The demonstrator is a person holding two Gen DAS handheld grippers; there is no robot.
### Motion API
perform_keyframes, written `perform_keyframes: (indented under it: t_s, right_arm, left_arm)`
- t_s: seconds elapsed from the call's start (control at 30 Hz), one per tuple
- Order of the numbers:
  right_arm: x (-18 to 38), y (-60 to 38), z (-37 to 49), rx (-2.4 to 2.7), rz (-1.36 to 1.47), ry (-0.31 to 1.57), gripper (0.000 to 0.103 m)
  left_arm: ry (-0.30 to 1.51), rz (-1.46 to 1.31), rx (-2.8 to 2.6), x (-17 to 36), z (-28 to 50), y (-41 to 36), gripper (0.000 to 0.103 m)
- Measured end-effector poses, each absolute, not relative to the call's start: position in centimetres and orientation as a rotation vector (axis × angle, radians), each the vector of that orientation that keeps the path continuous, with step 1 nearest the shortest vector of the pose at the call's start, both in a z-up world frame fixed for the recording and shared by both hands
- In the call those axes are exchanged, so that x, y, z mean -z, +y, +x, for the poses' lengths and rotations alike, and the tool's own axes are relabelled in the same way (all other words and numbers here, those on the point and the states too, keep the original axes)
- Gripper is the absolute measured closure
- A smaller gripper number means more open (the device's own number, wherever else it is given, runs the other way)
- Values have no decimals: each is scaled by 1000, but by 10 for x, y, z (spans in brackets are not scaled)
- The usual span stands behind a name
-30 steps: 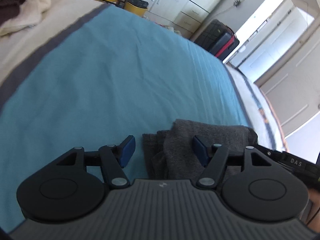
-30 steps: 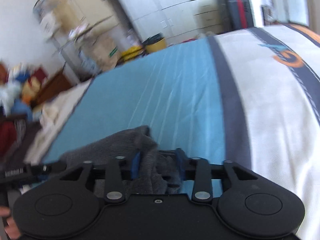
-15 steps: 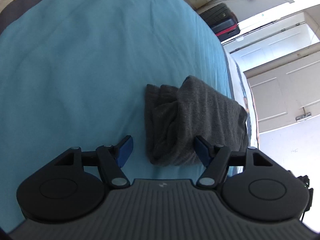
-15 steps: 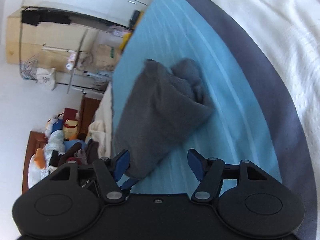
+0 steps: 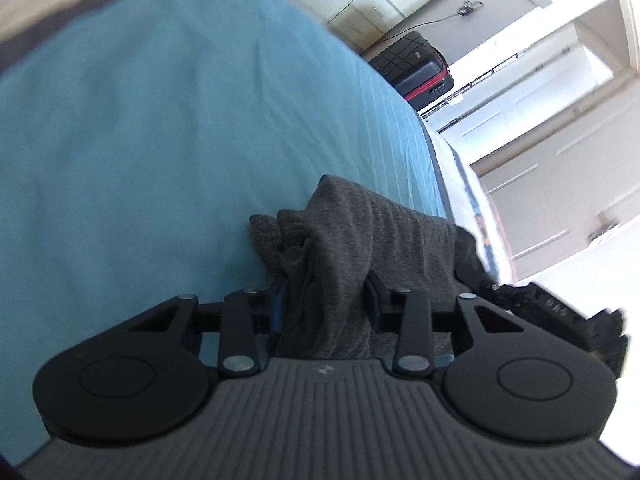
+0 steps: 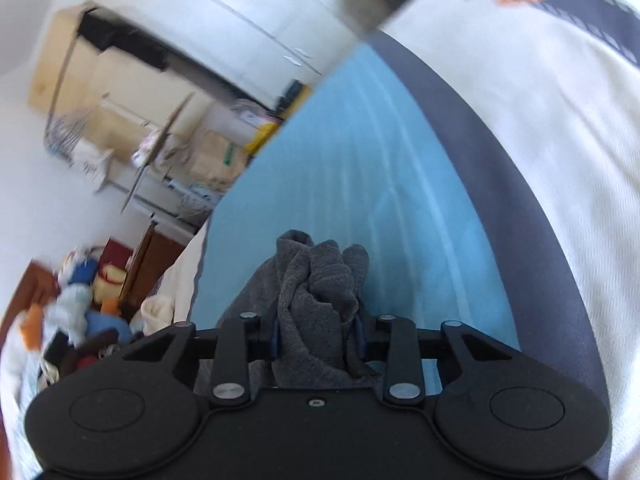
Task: Fold clothes
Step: 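Grasp the folded shirt with both grippers and lift it off the sheet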
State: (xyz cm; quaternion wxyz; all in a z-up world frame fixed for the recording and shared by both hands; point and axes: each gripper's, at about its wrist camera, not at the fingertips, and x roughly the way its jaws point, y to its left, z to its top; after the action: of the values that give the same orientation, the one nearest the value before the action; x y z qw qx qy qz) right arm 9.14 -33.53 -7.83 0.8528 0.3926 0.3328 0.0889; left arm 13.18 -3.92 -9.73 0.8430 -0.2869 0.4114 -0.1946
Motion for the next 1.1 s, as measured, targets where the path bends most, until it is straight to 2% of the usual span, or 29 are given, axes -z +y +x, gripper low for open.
perform_keyframes:
  t_s: [0.33, 0.6, 0.83, 1.1]
  right_arm:
    - [12, -325, 91, -354, 681, 589, 67]
    - [-57, -303, 88, -518, 575, 490, 67]
    - [-106, -268, 77, -673, 461, 453, 67]
    - [-154, -216, 74, -842, 419, 410, 68]
  left_arm:
    - [796, -530, 382, 23, 108, -27, 68]
    - [648, -472, 313, -41, 68, -13, 68]
    - [538, -394, 183, -76, -2, 9, 69]
    - [469, -444, 97, -107, -47, 54, 71]
